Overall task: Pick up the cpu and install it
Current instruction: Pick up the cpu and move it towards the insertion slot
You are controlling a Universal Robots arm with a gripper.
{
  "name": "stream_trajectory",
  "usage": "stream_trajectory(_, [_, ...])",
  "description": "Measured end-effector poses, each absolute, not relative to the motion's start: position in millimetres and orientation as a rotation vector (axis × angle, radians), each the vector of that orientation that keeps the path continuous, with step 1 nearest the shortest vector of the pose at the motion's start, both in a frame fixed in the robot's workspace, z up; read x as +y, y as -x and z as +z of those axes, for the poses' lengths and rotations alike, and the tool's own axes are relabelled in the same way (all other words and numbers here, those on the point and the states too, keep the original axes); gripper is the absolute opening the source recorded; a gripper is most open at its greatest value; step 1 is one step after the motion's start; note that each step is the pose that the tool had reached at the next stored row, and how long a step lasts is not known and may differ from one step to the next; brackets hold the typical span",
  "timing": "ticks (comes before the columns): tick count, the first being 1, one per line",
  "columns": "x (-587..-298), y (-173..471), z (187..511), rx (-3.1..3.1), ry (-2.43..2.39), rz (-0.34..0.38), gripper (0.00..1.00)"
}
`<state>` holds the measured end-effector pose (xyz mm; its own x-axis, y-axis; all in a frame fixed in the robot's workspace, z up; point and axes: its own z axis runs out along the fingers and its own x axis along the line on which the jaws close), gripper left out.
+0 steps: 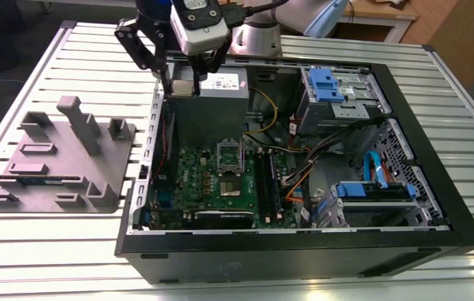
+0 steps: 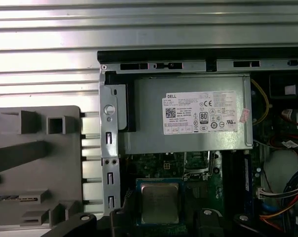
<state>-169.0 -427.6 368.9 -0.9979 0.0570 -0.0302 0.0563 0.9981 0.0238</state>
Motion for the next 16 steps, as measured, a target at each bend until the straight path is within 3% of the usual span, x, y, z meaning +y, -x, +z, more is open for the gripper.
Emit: stream_trajectory(16, [-427.6,127.1,365.5,3.111,-0.088,0.036,0.47])
